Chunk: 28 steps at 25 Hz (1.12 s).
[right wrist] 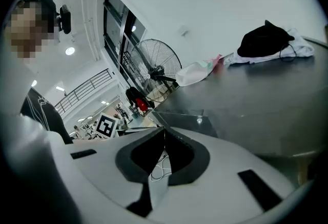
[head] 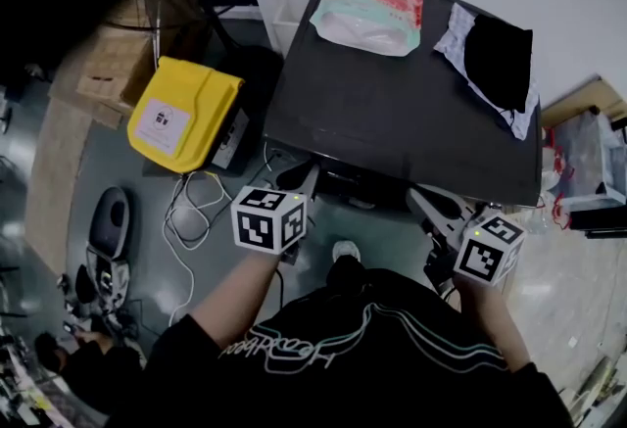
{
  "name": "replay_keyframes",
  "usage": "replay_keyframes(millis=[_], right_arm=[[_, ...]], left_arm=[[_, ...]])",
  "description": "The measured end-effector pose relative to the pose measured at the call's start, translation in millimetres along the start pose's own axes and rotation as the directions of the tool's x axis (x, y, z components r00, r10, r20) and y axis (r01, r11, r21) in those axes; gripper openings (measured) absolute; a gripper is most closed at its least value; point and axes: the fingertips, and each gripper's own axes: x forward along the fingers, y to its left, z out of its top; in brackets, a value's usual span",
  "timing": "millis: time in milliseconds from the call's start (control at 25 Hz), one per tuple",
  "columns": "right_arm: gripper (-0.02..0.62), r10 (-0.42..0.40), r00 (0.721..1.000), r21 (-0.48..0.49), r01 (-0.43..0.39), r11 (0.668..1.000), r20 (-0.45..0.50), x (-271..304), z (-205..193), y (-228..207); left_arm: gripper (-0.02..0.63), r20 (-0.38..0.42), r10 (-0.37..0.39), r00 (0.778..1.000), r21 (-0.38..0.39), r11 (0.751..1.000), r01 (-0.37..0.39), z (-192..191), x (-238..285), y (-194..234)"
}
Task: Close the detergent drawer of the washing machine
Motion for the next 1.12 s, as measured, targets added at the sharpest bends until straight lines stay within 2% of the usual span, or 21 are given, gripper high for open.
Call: replay_keyframes(millis=[160, 480, 680, 840, 1120], right_arm=[[0.028, 0.011, 1.0, -0.02, -0.011, 1.0, 0.021, 1.7, 13.4, 9.0], [0.028, 0.076, 0.995, -0.09, -0.07, 0.993, 0.061, -3.5, 27.5, 50.5], [0.028, 0.117, 0.987, -0.116, -0.105, 0.988, 0.106, -13.1, 29.2, 84.1], [0.028, 0.139, 0.981, -0.141, -0.12, 0.983, 0.134, -21.5, 23.7, 119.1], [0.027, 0.153, 0.971, -0.257, -0.103, 0.961, 0.182, -47.7, 16.6, 176.7]], left_arm=[[0.023, -0.027, -0.046, 0.999, 0.022, 0.999, 0.046, 8.4, -10.6, -10.3], [0.023, 0.047, -0.156, 0.987, 0.064, 0.986, 0.153, 41.5, -63.1, -46.7], [0.023, 0.124, -0.213, 0.969, 0.084, 0.975, 0.204, 51.3, -106.8, -67.6], [0.023, 0.149, -0.246, 0.958, 0.097, 0.968, 0.233, 46.7, -138.4, -81.6], [0.023, 0.219, -0.31, 0.925, 0.149, 0.948, 0.282, 49.0, -200.2, -116.9]])
